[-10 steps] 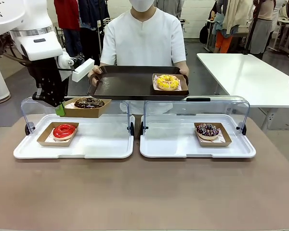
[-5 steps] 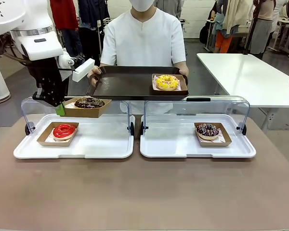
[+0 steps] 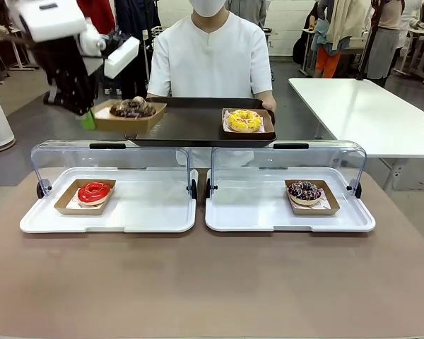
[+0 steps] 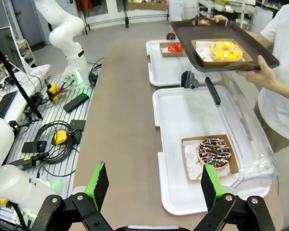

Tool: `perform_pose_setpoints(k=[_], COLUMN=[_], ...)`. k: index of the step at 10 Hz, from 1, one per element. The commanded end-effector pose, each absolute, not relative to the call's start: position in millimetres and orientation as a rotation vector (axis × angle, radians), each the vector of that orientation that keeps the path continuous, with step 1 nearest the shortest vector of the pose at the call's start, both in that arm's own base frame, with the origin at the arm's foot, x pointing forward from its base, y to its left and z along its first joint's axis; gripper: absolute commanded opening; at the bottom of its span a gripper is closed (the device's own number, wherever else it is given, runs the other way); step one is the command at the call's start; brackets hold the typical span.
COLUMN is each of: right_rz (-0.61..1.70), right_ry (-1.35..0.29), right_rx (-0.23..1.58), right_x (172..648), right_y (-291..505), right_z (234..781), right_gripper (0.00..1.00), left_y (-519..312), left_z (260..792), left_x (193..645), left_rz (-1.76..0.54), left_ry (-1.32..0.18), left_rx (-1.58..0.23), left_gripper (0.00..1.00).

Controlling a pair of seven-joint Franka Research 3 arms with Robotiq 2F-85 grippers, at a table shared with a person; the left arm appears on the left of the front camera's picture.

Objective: Provide the desired donut to the person.
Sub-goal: Place the picked Paper togo box onto the Handle tray extended by the person.

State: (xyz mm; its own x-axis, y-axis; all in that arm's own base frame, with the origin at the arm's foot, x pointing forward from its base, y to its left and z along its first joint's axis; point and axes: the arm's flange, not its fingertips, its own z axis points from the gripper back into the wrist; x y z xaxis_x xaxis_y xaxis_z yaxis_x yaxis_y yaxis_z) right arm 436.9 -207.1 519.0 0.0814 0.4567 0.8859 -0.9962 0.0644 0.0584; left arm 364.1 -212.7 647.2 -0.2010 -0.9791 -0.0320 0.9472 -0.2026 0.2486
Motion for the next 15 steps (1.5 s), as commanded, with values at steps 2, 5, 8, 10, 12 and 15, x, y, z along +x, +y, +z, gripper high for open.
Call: perform_pose_setpoints(k=[2,5,8,10,12,15], right_rz=[1.311,1.311,1.311,1.311,1.311,1.311], right_ry=[-0.828,-0.828,-0.828,-0.828,-0.828,-0.828], right_rx=[0.854,0.854,0.854,0.854,0.854,0.854], right_x=[437,437,437,437,437,437], right_y=[-207,-207,-207,-207,-207,-207], right_z=[519,519,519,519,519,519], right_gripper=[1.00,1.00,1.00,1.00,1.00,1.00], left_y=[-249,-281,-302,-306,-300,-291], left_z=[664,659,638,622,609,600], left_x=[408,446,487,515,531,550], left_rz=[-1.752,-1.727,-1.701,-1.709,-1.710,-1.697], left_ry=[-0.168,-0.147,-0.114,-0.094,-0.114,-0.136], left_rx=[0.224,0.234,0.265,0.281,0.256,0.234], left_gripper=[0.01,0.01,0.01,0.01,0.01,0.01])
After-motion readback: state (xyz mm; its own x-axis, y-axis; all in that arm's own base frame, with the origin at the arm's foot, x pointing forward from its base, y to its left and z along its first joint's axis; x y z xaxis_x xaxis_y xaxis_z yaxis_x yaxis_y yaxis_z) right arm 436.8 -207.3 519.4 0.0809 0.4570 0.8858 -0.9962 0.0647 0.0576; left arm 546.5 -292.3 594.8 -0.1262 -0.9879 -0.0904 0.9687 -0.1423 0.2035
